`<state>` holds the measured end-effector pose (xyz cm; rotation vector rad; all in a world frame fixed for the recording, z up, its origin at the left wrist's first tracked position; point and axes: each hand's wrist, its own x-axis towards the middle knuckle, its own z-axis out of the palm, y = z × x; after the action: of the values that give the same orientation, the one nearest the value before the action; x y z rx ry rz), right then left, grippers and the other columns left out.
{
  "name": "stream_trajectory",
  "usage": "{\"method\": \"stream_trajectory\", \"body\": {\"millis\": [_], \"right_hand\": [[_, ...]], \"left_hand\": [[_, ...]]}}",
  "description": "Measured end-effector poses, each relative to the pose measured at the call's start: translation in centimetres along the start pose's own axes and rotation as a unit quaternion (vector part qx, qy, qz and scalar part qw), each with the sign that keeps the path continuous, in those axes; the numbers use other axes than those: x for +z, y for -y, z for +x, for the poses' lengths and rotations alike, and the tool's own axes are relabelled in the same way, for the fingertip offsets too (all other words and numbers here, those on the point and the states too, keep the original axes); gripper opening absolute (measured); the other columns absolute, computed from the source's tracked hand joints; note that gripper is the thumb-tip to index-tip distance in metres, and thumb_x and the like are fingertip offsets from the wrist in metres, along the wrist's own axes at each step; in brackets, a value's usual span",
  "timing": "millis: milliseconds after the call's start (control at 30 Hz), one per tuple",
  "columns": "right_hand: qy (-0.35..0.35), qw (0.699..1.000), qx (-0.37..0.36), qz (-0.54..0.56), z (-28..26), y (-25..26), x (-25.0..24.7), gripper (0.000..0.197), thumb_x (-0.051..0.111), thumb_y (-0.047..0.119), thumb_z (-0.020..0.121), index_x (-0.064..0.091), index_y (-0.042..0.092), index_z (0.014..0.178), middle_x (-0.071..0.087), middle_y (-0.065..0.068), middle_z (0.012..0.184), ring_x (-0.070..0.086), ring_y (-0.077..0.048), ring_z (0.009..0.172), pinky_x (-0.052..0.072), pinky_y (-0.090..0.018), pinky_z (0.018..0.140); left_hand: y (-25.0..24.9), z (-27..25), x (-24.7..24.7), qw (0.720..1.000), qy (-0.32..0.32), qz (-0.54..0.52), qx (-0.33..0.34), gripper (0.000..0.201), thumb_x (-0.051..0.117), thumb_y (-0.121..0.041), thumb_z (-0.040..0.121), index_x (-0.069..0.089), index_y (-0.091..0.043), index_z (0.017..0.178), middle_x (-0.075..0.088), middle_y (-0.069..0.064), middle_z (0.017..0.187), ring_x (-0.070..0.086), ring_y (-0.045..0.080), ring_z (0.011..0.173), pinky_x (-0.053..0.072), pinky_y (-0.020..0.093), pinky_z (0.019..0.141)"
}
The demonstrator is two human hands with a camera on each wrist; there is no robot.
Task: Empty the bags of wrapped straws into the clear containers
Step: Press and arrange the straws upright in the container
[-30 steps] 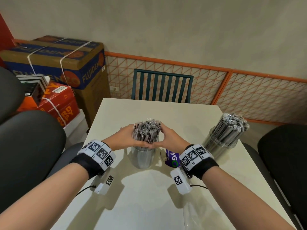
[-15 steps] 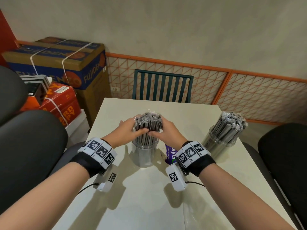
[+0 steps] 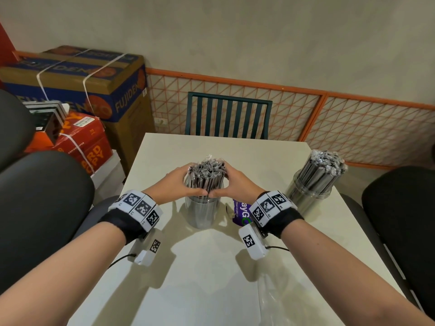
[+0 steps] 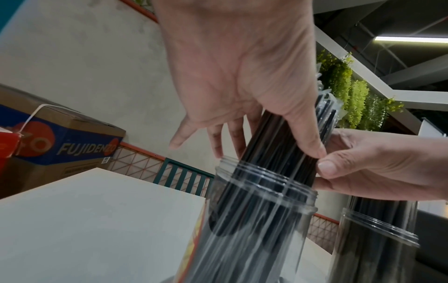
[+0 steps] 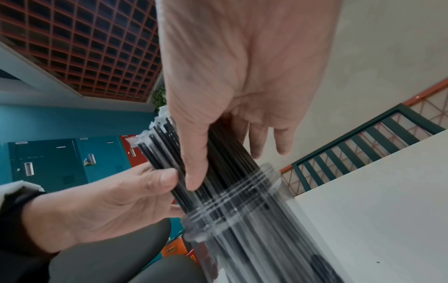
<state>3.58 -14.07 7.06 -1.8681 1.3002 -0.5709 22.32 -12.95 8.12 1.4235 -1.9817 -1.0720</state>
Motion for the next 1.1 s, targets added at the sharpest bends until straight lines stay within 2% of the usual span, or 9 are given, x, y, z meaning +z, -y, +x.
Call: {"method": "stream_trajectory", "body": {"millis": [100,400,533,633,767,833,933,1000,1100], "right_hand": [[0.002,1.000,0.005,-0.005,0.0,0.0,-0.1,0.081,0.080,0.018,0.070,0.035,0.015,0.137,0.052,-0.005,0.137,0.048,-0.020,0.127,0.038,-0.041,0.109],[0.009,1.000,0.001,-0.018,-0.6,-0.4,-0.7,0.086,0.079,0.012,0.072,0.029,0.014,0.142,0.044,-0.005,0.145,0.040,-0.018,0.134,0.032,-0.037,0.114],[0.003,0.999,-0.001,-0.034,-1.4,-0.5,-1.5,0.084,0.076,0.009,0.074,0.027,0.011,0.143,0.040,-0.006,0.148,0.035,-0.018,0.138,0.027,-0.030,0.115],[-0.003,0.998,0.003,-0.056,-2.6,-0.5,-2.1,0.079,0.073,0.008,0.078,0.027,0.010,0.142,0.041,-0.006,0.148,0.037,-0.019,0.137,0.029,-0.026,0.110],[-0.033,0.999,0.020,-0.019,-5.7,-0.8,-3.1,0.063,0.065,0.009,0.085,0.033,0.012,0.138,0.049,-0.005,0.140,0.046,-0.019,0.129,0.036,-0.028,0.105],[-0.041,0.999,0.027,0.004,-8.3,-1.2,-3.9,0.048,0.061,0.010,0.088,0.042,0.014,0.132,0.060,-0.005,0.125,0.059,-0.018,0.108,0.046,-0.028,0.095],[-0.010,0.999,0.048,0.017,-13.1,-3.0,-5.3,0.027,0.056,0.010,0.090,0.054,0.013,0.117,0.069,-0.010,0.104,0.066,-0.016,0.081,0.051,-0.022,0.073],[0.015,0.997,0.075,0.023,-16.5,-5.0,-6.6,0.020,0.053,0.008,0.091,0.056,0.011,0.111,0.070,-0.012,0.098,0.067,-0.019,0.075,0.048,-0.019,0.063],[0.022,0.989,0.145,0.013,-21.5,-8.7,-9.2,0.019,0.051,0.009,0.093,0.057,0.011,0.111,0.069,-0.005,0.097,0.065,-0.015,0.073,0.048,-0.020,0.061]], "left_hand": [[0.0,0.0,-0.2,1.000,0.000,0.002,0.007,0.069,0.076,-0.024,0.074,0.042,-0.018,0.134,0.049,-0.010,0.118,0.045,0.006,0.108,0.034,0.020,0.091],[0.8,-0.4,-0.8,0.999,-0.016,0.030,0.008,0.074,0.075,-0.031,0.074,0.038,-0.021,0.137,0.045,-0.004,0.138,0.037,0.003,0.116,0.029,0.022,0.099],[1.3,-1.6,-1.3,0.999,-0.028,0.036,-0.014,0.077,0.073,-0.037,0.074,0.035,-0.021,0.138,0.041,-0.012,0.128,0.034,0.001,0.117,0.027,0.021,0.099],[1.8,-2.9,-1.3,0.997,-0.045,0.041,-0.040,0.064,0.070,-0.040,0.076,0.041,-0.019,0.129,0.045,-0.010,0.122,0.039,0.005,0.115,0.030,0.022,0.097],[1.9,-5.3,-0.2,0.994,-0.056,0.025,-0.085,0.034,0.062,-0.042,0.082,0.052,-0.017,0.103,0.057,-0.001,0.105,0.052,0.014,0.098,0.042,0.019,0.075],[1.5,-6.6,1.1,0.993,-0.011,0.028,-0.116,0.029,0.056,-0.043,0.086,0.053,-0.016,0.096,0.060,0.002,0.097,0.056,0.016,0.088,0.046,0.024,0.071],[0.7,-8.2,4.2,0.977,0.110,0.049,-0.174,0.027,0.051,-0.044,0.089,0.052,-0.018,0.095,0.061,0.002,0.100,0.062,0.014,0.090,0.050,0.027,0.070],[0.0,-8.9,7.1,0.960,0.184,0.054,-0.206,0.028,0.050,-0.047,0.089,0.052,-0.020,0.096,0.061,0.002,0.107,0.062,0.015,0.097,0.049,0.025,0.069],[-1.4,-9.1,11.6,0.940,0.241,0.073,-0.230,0.036,0.049,-0.050,0.089,0.052,-0.020,0.108,0.058,0.004,0.119,0.059,0.014,0.098,0.048,0.024,0.069]]}}
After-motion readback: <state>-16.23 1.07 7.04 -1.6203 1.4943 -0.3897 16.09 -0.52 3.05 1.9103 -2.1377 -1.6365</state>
